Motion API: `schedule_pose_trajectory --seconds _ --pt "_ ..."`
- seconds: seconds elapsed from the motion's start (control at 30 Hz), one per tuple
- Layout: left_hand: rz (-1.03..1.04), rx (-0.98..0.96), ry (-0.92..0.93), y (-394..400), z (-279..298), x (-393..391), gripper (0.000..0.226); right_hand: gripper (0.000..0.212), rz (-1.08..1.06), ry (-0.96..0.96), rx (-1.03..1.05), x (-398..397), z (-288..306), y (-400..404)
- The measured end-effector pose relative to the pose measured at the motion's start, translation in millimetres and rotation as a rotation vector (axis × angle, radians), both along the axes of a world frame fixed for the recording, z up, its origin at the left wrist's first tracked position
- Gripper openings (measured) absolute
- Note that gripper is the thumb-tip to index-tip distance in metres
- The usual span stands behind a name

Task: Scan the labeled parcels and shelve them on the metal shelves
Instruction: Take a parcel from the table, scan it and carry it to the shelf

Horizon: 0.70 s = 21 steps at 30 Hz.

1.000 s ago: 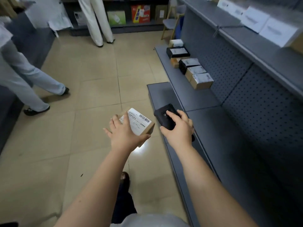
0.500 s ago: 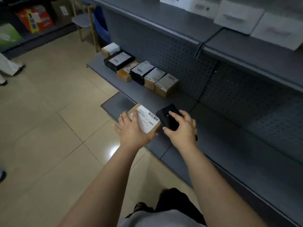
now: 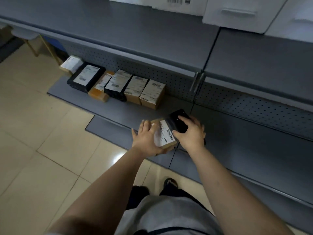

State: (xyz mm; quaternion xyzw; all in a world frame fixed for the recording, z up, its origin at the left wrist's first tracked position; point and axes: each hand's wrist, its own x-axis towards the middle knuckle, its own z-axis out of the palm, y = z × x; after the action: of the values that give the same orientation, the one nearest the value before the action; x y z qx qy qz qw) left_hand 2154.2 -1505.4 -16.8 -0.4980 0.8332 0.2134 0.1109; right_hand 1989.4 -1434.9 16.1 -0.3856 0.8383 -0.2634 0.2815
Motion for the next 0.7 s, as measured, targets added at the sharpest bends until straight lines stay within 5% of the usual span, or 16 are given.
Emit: schedule_pose_trajectory --seconds 0.23,0.4,0.57,0.7 --pt "-0.44 -0.043 -0.148 -66 -45 -29 0.13 0.062 -0.149 0.014 0.105 7 -29 -6" --pt "-0.566 0.016 -0.201 -103 -56 -24 0.128 0.063 -0.284 0.016 0.113 36 -47 -15" --pt "-0.619 -0.061 -0.065 -41 -62 -7 0.102 0.059 -0.544 -0.002 0.043 52 -55 -26" --pt "-0.783 -0.103 -0.156 -3 -92 10 0.082 0.057 -0.687 -0.001 -0.054 54 -57 -33"
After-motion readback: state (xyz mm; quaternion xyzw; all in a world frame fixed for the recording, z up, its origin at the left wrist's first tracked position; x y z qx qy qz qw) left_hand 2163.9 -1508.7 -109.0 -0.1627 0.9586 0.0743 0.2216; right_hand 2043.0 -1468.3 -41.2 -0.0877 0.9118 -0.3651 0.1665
